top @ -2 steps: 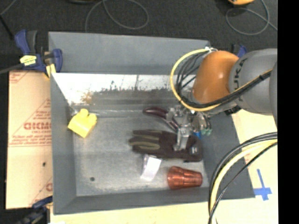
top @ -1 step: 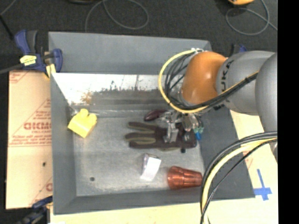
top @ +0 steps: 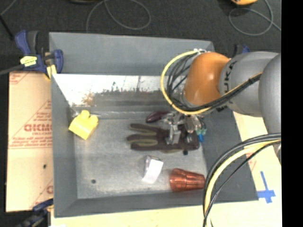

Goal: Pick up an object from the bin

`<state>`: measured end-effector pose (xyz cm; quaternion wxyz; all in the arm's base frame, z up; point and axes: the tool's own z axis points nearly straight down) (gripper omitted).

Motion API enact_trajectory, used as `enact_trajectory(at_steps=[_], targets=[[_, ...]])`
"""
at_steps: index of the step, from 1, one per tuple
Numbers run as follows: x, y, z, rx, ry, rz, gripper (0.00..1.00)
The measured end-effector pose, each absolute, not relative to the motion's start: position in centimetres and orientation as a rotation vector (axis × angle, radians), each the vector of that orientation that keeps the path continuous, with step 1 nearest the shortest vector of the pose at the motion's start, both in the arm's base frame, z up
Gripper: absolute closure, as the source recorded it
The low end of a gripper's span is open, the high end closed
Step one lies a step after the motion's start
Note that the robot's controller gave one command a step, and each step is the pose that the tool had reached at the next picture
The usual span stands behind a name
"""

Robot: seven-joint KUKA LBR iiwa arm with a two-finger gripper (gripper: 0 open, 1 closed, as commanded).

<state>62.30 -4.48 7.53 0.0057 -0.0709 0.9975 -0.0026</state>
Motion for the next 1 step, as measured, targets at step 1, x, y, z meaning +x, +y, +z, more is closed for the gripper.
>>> enact_trajectory(at_steps=[1], targets=[[63.95, -7.74, 22.92, -0.083, 3.120, -0.009, 1.00]])
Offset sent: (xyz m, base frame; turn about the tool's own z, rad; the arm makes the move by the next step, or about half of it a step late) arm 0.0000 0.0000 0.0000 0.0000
